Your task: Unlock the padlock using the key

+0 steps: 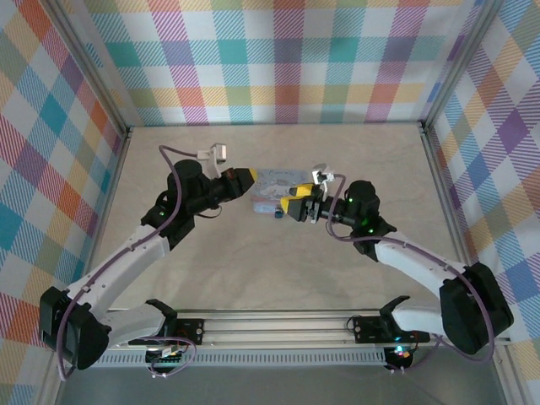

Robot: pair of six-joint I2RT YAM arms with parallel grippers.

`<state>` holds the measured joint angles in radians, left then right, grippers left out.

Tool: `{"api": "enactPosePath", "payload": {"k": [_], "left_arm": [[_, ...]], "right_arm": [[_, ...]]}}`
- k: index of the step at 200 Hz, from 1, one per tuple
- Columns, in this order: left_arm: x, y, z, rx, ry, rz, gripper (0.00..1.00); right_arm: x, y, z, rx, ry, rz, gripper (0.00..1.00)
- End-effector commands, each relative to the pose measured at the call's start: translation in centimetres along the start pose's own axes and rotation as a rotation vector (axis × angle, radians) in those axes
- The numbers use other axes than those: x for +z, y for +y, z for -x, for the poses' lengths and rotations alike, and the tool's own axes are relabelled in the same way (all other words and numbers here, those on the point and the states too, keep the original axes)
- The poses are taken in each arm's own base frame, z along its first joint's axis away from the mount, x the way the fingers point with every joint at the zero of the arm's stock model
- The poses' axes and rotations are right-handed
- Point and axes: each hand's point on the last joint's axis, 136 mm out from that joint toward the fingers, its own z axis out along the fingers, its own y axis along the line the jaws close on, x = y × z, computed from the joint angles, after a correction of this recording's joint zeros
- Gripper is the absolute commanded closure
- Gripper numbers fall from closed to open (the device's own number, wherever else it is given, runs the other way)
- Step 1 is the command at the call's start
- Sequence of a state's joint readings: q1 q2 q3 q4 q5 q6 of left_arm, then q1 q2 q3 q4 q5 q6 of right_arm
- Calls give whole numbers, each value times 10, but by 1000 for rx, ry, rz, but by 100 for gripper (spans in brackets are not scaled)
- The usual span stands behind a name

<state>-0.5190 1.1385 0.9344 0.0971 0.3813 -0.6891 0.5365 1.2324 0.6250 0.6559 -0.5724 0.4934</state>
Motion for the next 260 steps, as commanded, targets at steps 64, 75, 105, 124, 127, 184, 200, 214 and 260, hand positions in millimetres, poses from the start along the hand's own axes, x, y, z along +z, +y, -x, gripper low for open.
{"api": "enactPosePath", "payload": {"k": [64,75,105,124,127,184,200,214,260], "left_arm": [[-19,-72,-5,310,-5,-307,100],[-18,-71,-7,313,0,-306,100],[-17,-73,-10,320,13,-314,100],[-15,-73,-12,321,25,-320,100],[-15,-74,-12,321,25,-321,100],[-13,-73,-17,326,48,-329,100],[-13,-74,-18,328,51,-331,100],[-13,-74,-19,330,59,-331,100],[-13,-72,-24,344,80,-325,100]], "right_arm": [[16,63,34,74,-7,358,33],[19,67,37,71,-7,373,34],[24,74,42,68,-14,396,37],[26,76,45,68,-15,402,40],[26,77,45,67,-14,404,41],[29,79,44,75,1,404,55],[29,79,44,76,0,399,59],[29,79,45,77,-2,399,61],[26,81,46,65,-1,386,69]]}}
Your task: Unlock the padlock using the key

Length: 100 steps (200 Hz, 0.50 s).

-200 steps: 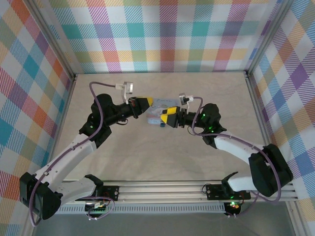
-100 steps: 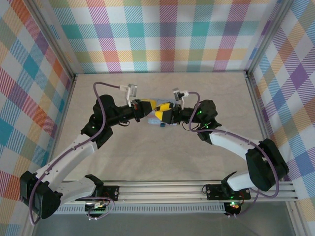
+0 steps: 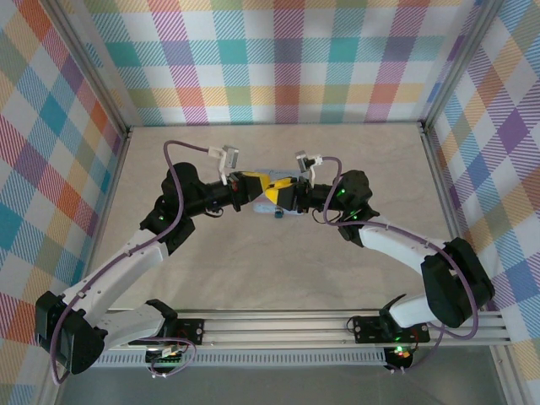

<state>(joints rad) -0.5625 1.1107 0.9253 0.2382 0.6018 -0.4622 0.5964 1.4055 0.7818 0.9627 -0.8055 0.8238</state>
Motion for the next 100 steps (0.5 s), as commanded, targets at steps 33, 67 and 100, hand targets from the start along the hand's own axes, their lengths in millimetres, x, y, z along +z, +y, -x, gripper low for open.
{"api": "enactPosePath", "payload": {"k": [33,67,100], "left_arm": [[0,-10,-5,42,31,-37,100],[0,-8,-9,49,49,-27,100],[-1,-7,-11,50,57,-26,100]], "right_arm": [[0,18,11,-67,-8,18,74],[-1,20,11,-72,-4,12,75],[-2,20,10,-72,5,5,82]]}}
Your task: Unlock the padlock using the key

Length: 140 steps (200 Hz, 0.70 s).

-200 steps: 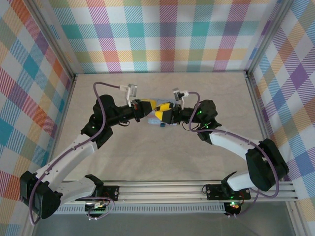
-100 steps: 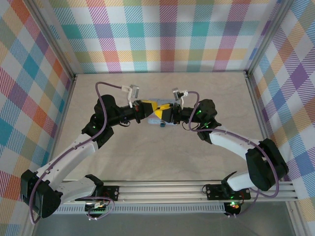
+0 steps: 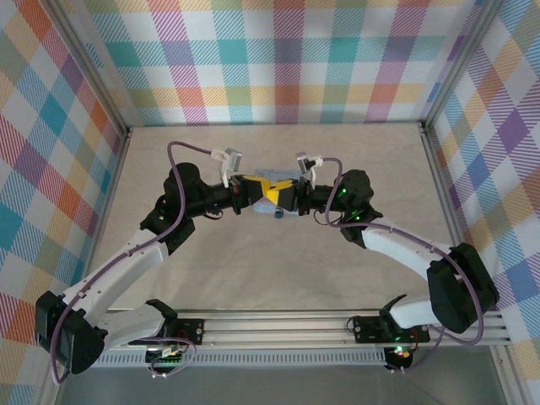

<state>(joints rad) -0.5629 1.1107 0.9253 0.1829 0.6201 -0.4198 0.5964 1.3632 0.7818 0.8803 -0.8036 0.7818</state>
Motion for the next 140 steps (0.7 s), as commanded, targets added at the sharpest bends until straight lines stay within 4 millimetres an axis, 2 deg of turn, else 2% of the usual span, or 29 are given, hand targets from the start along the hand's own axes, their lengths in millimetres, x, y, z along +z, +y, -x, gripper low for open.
{"api": "enactPosePath", "payload": {"k": [1,26,73,102,114,140], "left_arm": [[-1,-11,1,40,8,-34,100],[-1,-11,2,42,5,-32,100],[1,-11,4,42,3,-35,100],[3,-10,6,38,2,-30,100],[2,-7,8,31,-4,-7,100],[-3,-3,17,14,-40,53,70]], "right_arm": [[1,16,10,-60,-9,25,82],[1,14,8,-53,-1,23,88],[2,9,0,-28,29,11,91],[3,9,-4,-22,48,13,100],[2,8,-4,-23,46,3,100],[-3,4,-2,-32,10,-44,100]]}}
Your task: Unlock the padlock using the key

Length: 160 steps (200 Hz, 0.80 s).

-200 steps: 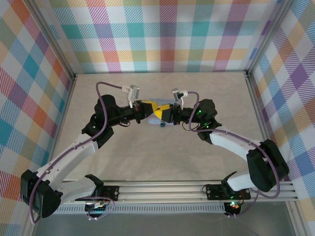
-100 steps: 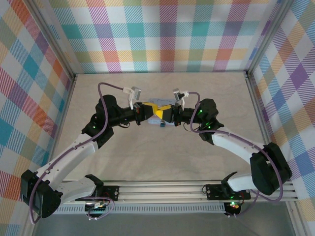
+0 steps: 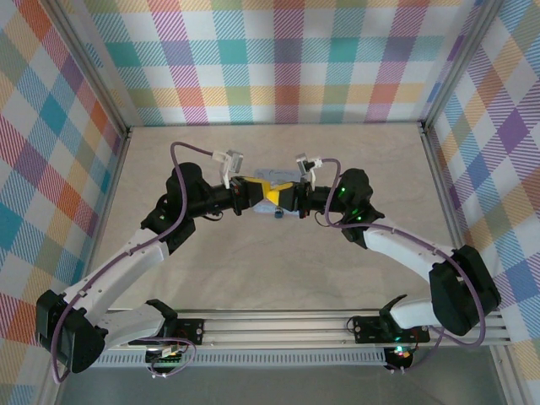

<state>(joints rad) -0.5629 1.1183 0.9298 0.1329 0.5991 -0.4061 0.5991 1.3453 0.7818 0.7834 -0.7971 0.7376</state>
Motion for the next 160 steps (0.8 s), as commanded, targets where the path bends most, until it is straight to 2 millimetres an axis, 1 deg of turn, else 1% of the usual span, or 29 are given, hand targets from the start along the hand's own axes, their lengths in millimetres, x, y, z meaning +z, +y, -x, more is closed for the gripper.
{"api": "enactPosePath", "payload": {"k": [1,6,19,26,41,54,75,111,160], "left_arm": [[-6,-12,24,27,-69,15,69],[-7,-10,26,21,-79,29,62],[-9,-7,29,-9,-103,46,56],[-10,-6,30,-27,-120,50,51],[-11,-5,35,-64,-159,40,44],[-10,-4,37,-108,-185,20,42],[-5,-7,37,-147,-198,-29,41],[2,-7,29,-160,-177,-54,44],[5,-8,26,-162,-159,-69,55]], "right_arm": [[-2,10,7,-49,-25,-9,100],[-3,8,8,-47,-34,-20,100],[-7,6,11,-40,-63,-39,100],[-8,4,13,-34,-85,-48,100],[-11,3,18,-17,-130,-54,100],[-12,4,22,-5,-158,-47,100],[-13,4,26,14,-188,-43,100],[-16,-2,31,38,-229,-72,100],[-14,-9,34,72,-245,-85,100]]}}
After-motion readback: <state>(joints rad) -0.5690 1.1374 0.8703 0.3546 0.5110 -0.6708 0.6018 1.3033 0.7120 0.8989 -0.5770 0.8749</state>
